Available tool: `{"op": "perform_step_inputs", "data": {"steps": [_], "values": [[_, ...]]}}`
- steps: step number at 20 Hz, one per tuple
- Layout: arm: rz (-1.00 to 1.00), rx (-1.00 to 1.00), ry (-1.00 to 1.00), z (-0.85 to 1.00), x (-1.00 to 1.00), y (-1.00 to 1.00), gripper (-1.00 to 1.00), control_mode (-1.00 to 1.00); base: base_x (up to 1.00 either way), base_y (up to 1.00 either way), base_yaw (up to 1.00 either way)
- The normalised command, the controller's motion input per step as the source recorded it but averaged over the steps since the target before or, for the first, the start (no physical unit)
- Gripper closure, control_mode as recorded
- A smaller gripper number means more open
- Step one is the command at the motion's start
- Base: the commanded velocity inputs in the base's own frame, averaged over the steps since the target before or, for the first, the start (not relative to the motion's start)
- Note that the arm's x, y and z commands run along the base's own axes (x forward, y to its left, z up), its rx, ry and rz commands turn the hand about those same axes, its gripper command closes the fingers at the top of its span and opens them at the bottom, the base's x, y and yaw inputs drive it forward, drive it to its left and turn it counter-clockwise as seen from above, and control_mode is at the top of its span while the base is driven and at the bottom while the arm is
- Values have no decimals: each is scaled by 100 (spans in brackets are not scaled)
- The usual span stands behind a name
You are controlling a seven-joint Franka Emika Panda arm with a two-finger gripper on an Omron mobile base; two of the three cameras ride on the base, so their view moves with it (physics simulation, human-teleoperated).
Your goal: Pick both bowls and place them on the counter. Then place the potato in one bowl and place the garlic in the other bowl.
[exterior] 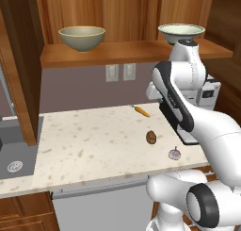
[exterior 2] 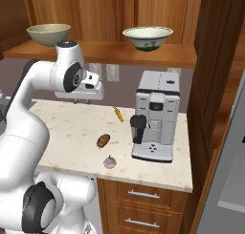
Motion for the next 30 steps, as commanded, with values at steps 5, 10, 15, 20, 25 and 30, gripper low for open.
{"op": "perform_step_inputs", "data": {"steps": [5,10,15,20,25,30], "values": [[0,0,-1,0,-8,2,-100,-100,0,0,0],[-18,1,-7,13,-10,23,-100,-100,0,0,0],[-19,12,-4,26,-14,24,-100,-100,0,0,0],[-13,18,-2,30,-9,21,-100,-100,0,0,0],[-14,20,-7,29,-3,23,-100,-100,0,0,0],[-17,21,-5,34,-1,21,-100,-100,0,0,0]]}}
